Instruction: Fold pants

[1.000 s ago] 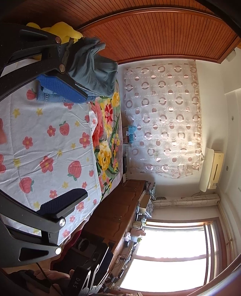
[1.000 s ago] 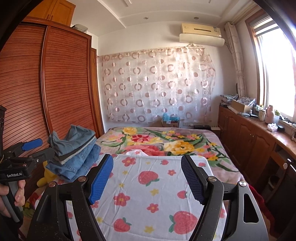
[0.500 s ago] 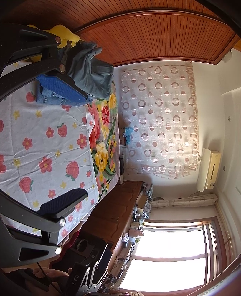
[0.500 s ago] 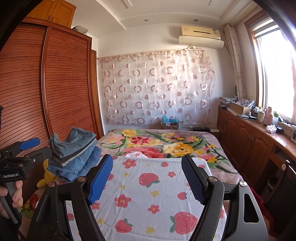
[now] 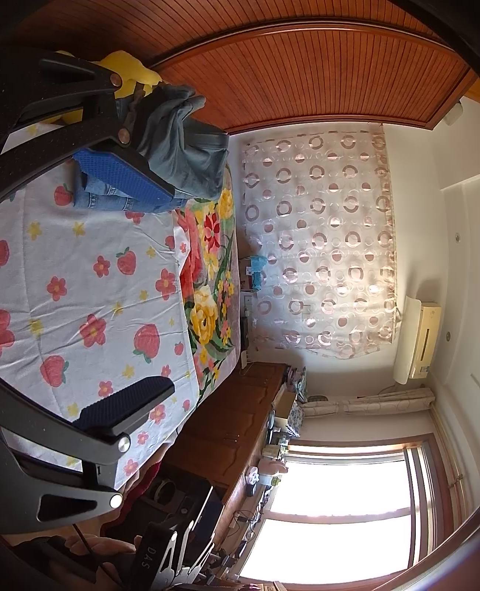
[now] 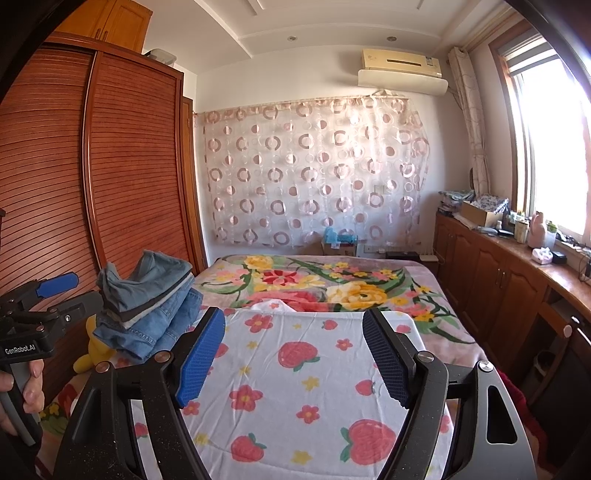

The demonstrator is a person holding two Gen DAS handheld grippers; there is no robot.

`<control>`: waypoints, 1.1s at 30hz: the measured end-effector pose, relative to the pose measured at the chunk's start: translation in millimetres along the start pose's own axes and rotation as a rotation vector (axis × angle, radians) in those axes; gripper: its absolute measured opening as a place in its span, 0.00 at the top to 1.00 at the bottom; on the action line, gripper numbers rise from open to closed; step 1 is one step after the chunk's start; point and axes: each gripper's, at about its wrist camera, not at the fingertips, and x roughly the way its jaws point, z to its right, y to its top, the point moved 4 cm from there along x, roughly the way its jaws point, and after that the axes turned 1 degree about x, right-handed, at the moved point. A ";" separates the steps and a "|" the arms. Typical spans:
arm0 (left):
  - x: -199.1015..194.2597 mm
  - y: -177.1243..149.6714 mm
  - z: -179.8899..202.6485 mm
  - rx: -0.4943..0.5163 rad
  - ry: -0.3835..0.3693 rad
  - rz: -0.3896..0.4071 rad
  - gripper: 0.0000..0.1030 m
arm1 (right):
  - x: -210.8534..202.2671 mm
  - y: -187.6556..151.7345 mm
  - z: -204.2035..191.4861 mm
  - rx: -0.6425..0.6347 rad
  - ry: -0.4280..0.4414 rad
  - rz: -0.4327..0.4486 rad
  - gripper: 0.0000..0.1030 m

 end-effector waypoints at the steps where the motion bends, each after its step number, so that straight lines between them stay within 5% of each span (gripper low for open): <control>1: -0.1 0.0 -0.2 0.000 0.001 0.000 0.08 | -0.1 -0.3 -0.7 -0.002 -0.001 0.001 0.24; 33: 0.0 -0.1 -2.1 0.000 0.009 -0.001 0.08 | -1.7 -1.8 -0.9 0.001 -0.008 -0.005 0.23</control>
